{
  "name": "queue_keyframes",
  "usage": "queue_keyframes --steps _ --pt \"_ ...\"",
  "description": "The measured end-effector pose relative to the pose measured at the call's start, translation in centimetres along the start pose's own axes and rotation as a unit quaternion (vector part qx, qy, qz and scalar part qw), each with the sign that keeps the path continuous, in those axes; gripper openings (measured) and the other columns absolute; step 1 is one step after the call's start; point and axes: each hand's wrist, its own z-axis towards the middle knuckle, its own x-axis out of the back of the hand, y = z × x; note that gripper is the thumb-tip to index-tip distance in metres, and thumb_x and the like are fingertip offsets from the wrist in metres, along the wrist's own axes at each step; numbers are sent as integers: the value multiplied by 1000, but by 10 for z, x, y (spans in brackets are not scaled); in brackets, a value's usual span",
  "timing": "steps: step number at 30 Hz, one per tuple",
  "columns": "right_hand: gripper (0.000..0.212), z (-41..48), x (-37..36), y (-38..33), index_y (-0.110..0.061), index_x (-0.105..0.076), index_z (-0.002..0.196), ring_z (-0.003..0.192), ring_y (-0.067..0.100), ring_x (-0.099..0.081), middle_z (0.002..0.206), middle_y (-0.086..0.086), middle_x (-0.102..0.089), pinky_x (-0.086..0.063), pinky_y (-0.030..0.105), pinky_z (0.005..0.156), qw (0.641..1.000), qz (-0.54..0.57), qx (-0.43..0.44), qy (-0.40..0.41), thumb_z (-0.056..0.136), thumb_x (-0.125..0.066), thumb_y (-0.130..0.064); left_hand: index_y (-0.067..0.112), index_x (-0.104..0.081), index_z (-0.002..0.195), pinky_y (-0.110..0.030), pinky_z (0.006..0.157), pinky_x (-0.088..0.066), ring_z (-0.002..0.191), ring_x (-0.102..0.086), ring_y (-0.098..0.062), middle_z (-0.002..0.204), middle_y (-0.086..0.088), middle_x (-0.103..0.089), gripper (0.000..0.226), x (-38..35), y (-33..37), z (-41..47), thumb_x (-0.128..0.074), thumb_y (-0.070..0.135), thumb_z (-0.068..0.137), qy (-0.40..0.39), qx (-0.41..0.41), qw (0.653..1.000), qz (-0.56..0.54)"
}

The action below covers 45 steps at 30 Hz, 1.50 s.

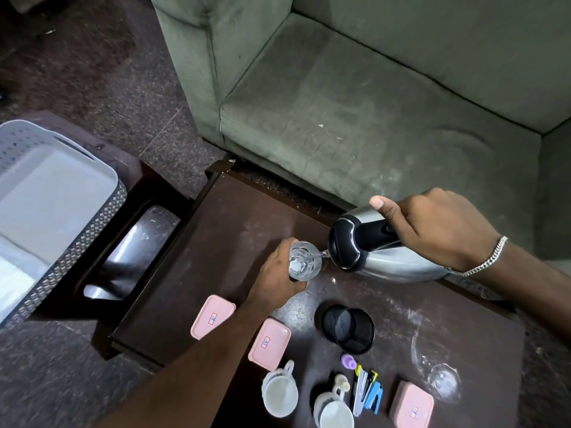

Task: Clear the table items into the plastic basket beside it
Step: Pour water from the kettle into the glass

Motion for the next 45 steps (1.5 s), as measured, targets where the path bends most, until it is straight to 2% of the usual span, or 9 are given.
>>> queue_keyframes --steps 4,9,20,27,31,35,39,42,45 --pt "69 0 5 -3 -32 -36 47 51 33 -43 47 -5 -32 -35 33 55 1000 -9 2 1 100 -10 -68 37 -40 131 -17 86 -43 107 -58 -10 117 15 -58 86 -1 -2 1 -87 19 61 -2 4 1000 -1" --pt "78 0 7 -4 -24 -62 62 61 40 -64 48 -5 -31 -36 34 55 999 -46 20 -1 100 -9 -67 38 -40 131 -22 89 -46 109 -58 -11 119 14 -58 86 -1 -2 2 -87 22 61 1 1 1000 8" --pt "85 4 10 -7 -18 -69 68 64 41 -65 50 -1 -33 -43 34 56 997 -75 29 -2 99 -7 -67 35 -41 128 -38 91 -52 109 -60 -18 120 9 -59 82 2 1 1 -86 23 62 5 -8 1000 17" --pt "85 3 10 -9 -18 -69 72 67 42 -66 51 -1 -32 -49 37 59 996 -81 24 4 98 -5 -68 34 -41 130 -35 93 -51 111 -60 -19 123 8 -60 83 4 3 1 -89 24 63 -4 3 1000 22" --pt "86 3 7 -9 -17 -68 71 65 40 -66 51 0 -35 -53 37 60 997 -73 24 4 98 -4 -68 36 -39 128 -21 85 -42 108 -57 -16 120 10 -59 83 5 4 -1 -90 25 63 -7 10 1000 22" --pt "88 3 3 -7 -20 -70 74 68 40 -68 54 1 -38 -52 37 60 997 -76 24 10 98 -2 -70 37 -38 128 -31 91 -49 110 -58 -17 121 11 -59 84 7 6 -2 -91 26 63 -7 8 1000 23" --pt "90 1 -1 -7 -21 -67 69 63 39 -66 51 -1 -36 -49 35 56 997 -67 26 18 97 2 -71 37 -39 129 -35 93 -50 111 -59 -17 121 11 -59 86 8 4 -2 -92 29 62 -12 9 1000 20" --pt "91 0 -3 -4 -20 -66 66 63 40 -66 52 1 -40 -51 36 57 998 -48 24 20 96 2 -72 37 -39 129 -34 94 -50 112 -59 -16 121 13 -58 86 8 4 -3 -92 29 62 -15 8 1000 17" --pt "91 -1 -4 -1 -22 -68 67 65 39 -66 57 8 -56 -50 36 57 999 -28 20 22 97 0 -74 36 -38 133 -34 97 -50 115 -58 -15 125 13 -57 89 9 3 -3 -93 29 64 -22 9 1000 15"
